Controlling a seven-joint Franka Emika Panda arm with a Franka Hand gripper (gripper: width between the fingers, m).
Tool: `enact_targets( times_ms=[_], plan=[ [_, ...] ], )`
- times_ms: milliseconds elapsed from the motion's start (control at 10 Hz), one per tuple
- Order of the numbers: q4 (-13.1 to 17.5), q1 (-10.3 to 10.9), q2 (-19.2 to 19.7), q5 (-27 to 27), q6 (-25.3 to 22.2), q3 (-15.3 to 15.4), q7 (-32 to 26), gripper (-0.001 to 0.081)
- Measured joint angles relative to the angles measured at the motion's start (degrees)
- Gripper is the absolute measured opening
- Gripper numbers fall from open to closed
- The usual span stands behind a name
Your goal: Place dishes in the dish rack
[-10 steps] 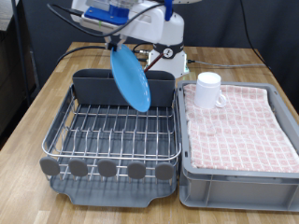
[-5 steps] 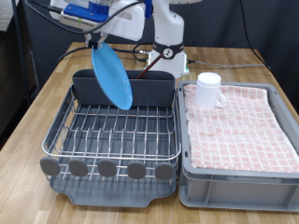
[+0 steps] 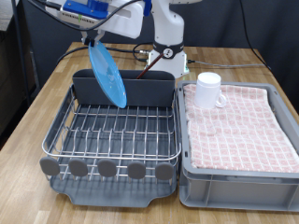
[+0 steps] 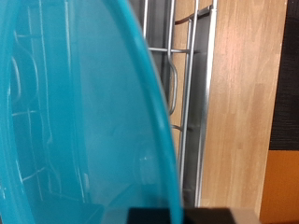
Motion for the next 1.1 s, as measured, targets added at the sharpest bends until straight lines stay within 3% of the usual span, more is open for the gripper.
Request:
enact_targets(
  times_ms=[600,1100],
  plan=[
    [1.98,-0.10,0.04,-0.96,-1.40,-1.20,-3.60,0.0018],
    [2.07,-0.07,1.97,-4.73,1.36,-1.34,-2.17,0.0018]
  ],
)
